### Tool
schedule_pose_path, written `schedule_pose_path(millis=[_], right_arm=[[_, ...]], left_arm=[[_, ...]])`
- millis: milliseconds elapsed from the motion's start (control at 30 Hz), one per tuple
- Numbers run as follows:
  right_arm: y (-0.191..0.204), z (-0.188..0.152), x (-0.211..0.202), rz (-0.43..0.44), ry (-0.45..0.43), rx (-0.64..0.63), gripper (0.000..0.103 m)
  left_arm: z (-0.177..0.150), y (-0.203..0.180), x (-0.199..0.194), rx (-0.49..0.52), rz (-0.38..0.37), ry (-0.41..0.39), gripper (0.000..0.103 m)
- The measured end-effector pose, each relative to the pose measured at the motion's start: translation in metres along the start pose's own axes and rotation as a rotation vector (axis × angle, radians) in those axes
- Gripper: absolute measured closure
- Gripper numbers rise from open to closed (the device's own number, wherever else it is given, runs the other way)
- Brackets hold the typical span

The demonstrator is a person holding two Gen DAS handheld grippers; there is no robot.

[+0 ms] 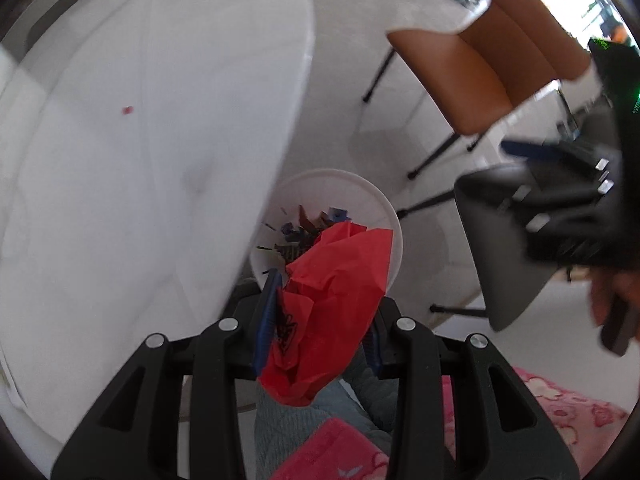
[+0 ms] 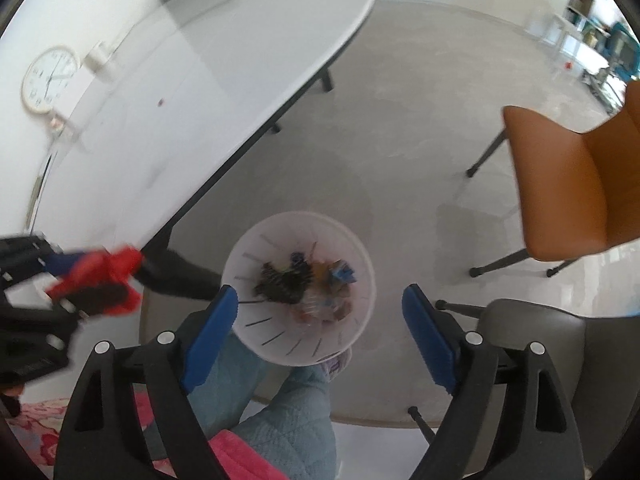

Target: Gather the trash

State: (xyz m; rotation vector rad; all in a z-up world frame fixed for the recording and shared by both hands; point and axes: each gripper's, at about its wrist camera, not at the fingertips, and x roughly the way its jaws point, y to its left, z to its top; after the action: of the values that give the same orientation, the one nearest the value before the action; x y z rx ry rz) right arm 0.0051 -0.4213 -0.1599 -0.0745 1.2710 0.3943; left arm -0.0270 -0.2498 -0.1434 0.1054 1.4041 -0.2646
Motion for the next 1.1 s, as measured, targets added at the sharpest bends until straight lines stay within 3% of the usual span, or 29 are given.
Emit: schedule_pose_path(millis=[167, 367, 500, 600, 867, 967, 1100], right_arm=[[-0.024, 0.0, -0.018, -0.032, -0.035, 0.064, 0.018], [-0.039, -0.004, -0.023, -0.048, -0.032, 0.117, 0.018], [-0.037, -0.008, -0.019, -0.052, -0.024, 0.12, 0.018], [-0.035, -0.008, -0.016, -0.05, -0.019, 0.119, 0.018], [-0.036, -0.006, -0.013, -0.05, -0.012, 0.125, 0.018], [-0.037, -0.005, -0.01, -0.054, -0.006, 0.125, 0.018], [-0.037, -0.002, -0.007, -0.071, -0.004, 0.123, 0.007]], left_arm=[[0.009, -0.021, 0.039, 0.096, 0.0, 0.067, 0.067], [0.004, -0.035, 0.09, 0.16, -0.004, 0.164, 0.058], [0.001, -0.044, 0.105, 0.194, 0.028, 0.169, 0.034], [0.001, -0.045, 0.105, 0.197, 0.039, 0.163, 0.025], [0.003, -0.045, 0.094, 0.17, 0.029, 0.155, 0.022], [0.005, -0.043, 0.076, 0.147, 0.029, 0.132, 0.015], [0.006, -0.036, 0.045, 0.096, 0.039, 0.086, 0.008]])
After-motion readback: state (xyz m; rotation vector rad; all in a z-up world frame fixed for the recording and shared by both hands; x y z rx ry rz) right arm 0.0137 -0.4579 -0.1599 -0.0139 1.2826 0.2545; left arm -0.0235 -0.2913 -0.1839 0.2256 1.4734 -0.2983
